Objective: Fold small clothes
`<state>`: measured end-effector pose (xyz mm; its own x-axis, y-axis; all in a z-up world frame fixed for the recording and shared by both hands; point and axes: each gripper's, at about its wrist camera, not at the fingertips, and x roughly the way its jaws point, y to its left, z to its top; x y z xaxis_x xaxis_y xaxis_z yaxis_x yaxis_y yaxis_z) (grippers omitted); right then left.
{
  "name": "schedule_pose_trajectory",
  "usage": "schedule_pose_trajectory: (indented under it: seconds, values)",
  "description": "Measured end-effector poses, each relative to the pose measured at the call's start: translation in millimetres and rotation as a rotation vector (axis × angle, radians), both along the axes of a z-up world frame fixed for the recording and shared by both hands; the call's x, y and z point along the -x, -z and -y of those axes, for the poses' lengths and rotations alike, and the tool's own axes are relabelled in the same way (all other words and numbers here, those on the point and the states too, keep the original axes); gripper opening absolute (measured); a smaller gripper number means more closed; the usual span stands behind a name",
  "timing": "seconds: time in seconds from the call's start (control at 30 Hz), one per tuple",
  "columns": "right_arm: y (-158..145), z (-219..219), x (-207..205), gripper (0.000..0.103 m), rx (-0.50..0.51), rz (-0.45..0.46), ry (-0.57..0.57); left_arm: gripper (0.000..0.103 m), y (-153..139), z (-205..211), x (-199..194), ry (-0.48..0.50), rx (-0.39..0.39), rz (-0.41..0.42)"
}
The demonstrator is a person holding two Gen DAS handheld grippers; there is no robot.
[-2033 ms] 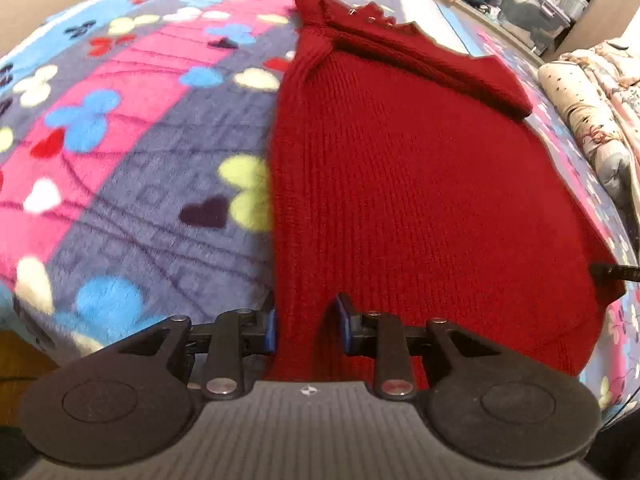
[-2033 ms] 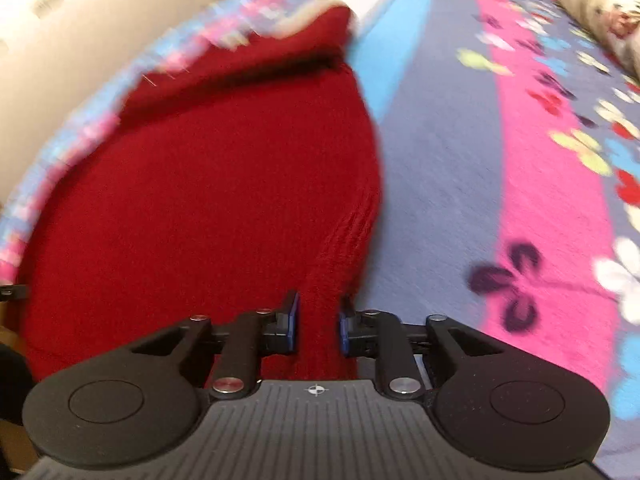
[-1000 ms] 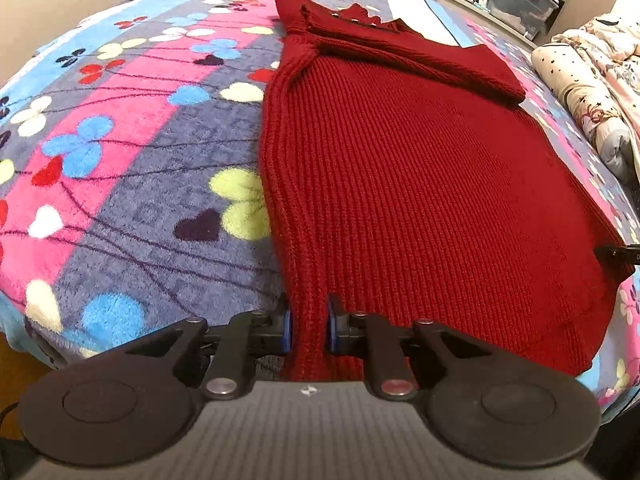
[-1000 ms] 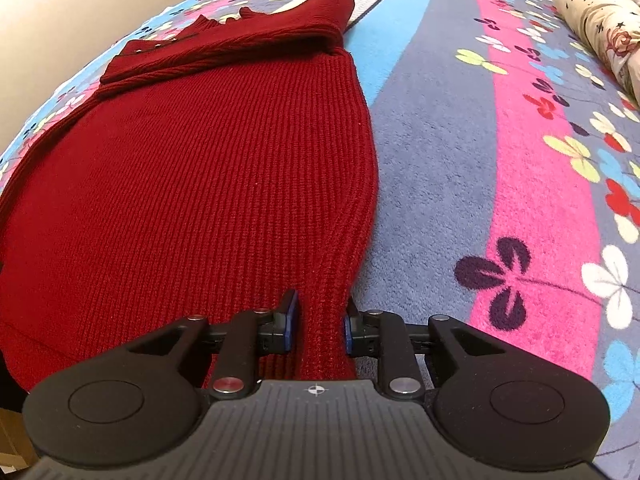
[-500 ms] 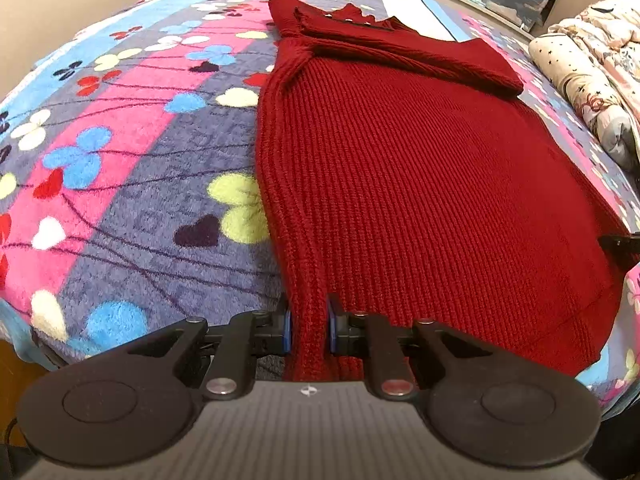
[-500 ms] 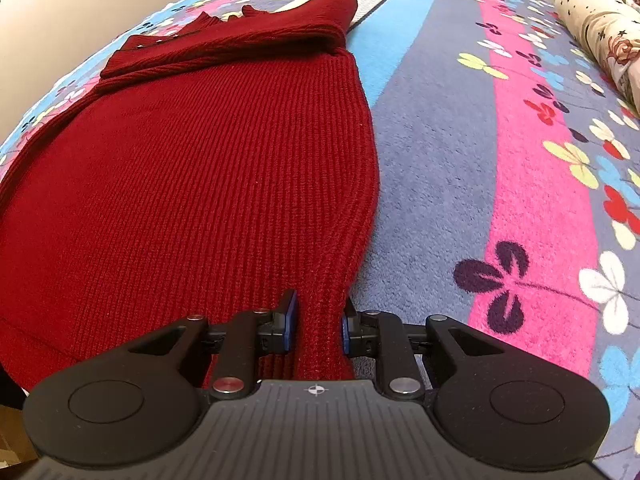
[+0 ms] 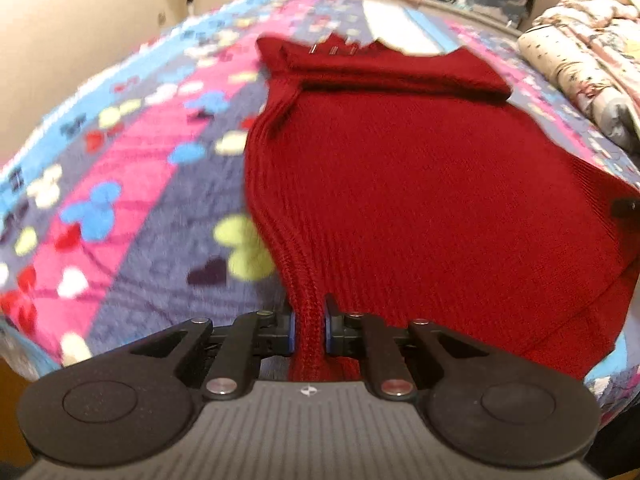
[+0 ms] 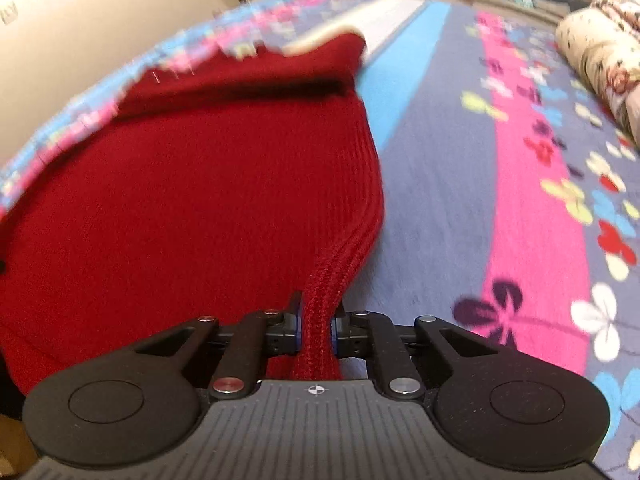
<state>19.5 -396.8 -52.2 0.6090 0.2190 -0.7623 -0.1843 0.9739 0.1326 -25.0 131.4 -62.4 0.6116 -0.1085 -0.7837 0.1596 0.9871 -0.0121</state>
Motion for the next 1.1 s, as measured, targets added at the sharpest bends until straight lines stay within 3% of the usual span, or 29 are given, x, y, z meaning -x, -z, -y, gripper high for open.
schedule_pose_trajectory:
  seconds: [0.33,0.47,0.63,0.73,0.83,0.97,1.1]
  values:
    - [-80.6,18.6,45.0,0.009,-0.168,0.214,0.075,0.01,-97.1,7.3,47.1,0.109,-0.009,0.267]
    - [-106.1,19.5,91.2,0.009,-0.199,0.299,0.054,0.01,-150.0,-10.0,89.2,0.15,0.071,0.351]
    - [-131.9,48.0,143.5,0.009,-0.364,0.37,0.11,0.01,-193.4,-34.7,122.6,0.188,0.146,0.412]
    - [-131.6,66.6,149.2,0.009,-0.446,0.361,0.154,0.01,-181.7,-51.8,101.3,0.118,0.204,0.354]
    - [-112.6,71.7,117.3,0.009,-0.404,0.301,0.19,0.01,-159.0,-60.0,59.1,0.071,0.239,0.292]
    - [-84.4,61.8,36.5,0.009,-0.308,0.143,0.24,0.01,-123.5,-52.9,-21.2,0.068,0.16,0.25]
    - [-68.3,44.8,-32.7,0.009,-0.211,0.124,0.223,0.011,-82.2,-63.9,-101.5,0.02,0.116,0.169]
